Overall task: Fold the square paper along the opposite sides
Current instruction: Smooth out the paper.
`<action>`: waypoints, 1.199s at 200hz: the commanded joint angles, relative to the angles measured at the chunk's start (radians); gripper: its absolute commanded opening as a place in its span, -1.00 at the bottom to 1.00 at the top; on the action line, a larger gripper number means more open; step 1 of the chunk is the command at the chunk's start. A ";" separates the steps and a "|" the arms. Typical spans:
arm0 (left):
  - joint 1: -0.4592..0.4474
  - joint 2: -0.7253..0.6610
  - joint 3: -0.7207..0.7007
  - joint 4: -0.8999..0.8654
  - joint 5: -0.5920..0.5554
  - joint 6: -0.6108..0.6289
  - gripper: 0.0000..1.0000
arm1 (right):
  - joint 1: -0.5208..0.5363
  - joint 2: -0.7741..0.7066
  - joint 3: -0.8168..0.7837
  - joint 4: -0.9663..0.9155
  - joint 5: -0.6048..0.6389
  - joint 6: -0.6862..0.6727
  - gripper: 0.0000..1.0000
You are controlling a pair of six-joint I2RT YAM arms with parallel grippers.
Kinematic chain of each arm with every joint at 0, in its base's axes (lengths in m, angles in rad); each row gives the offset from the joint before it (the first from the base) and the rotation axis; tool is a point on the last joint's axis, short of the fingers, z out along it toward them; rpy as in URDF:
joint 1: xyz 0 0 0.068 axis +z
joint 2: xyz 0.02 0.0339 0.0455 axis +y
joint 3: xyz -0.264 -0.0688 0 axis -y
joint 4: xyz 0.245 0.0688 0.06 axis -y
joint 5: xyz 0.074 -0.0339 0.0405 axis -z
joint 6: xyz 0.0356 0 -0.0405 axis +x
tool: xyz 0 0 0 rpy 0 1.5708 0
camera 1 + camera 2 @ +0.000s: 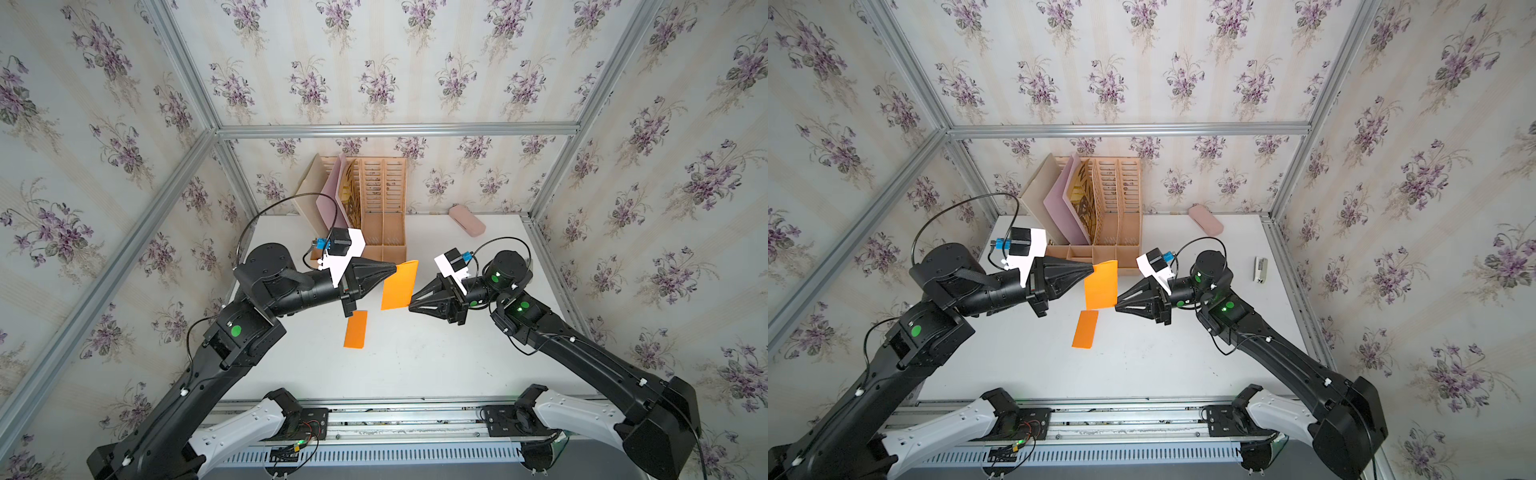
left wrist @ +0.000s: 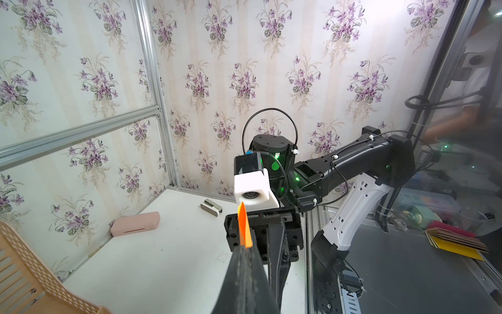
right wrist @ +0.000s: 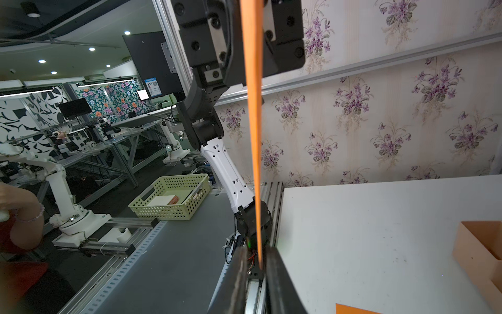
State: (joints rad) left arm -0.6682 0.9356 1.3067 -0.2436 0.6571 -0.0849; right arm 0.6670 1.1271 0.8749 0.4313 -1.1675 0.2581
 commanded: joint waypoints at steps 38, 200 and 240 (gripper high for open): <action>0.000 -0.004 -0.003 0.038 0.001 0.006 -1.00 | 0.007 0.009 0.011 -0.007 -0.008 -0.002 -0.60; 0.000 -0.007 -0.035 0.043 0.005 -0.004 -1.00 | 0.014 0.084 0.191 -0.139 -0.013 -0.074 0.07; -0.001 -0.022 -0.067 0.051 -0.005 -0.012 -1.00 | 0.013 0.097 0.222 -0.135 -0.022 -0.074 -0.22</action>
State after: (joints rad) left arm -0.6682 0.9234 1.2530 -0.2287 0.6533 -0.0864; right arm 0.6796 1.2266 1.0901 0.2947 -1.1713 0.1905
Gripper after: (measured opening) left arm 0.058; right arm 0.424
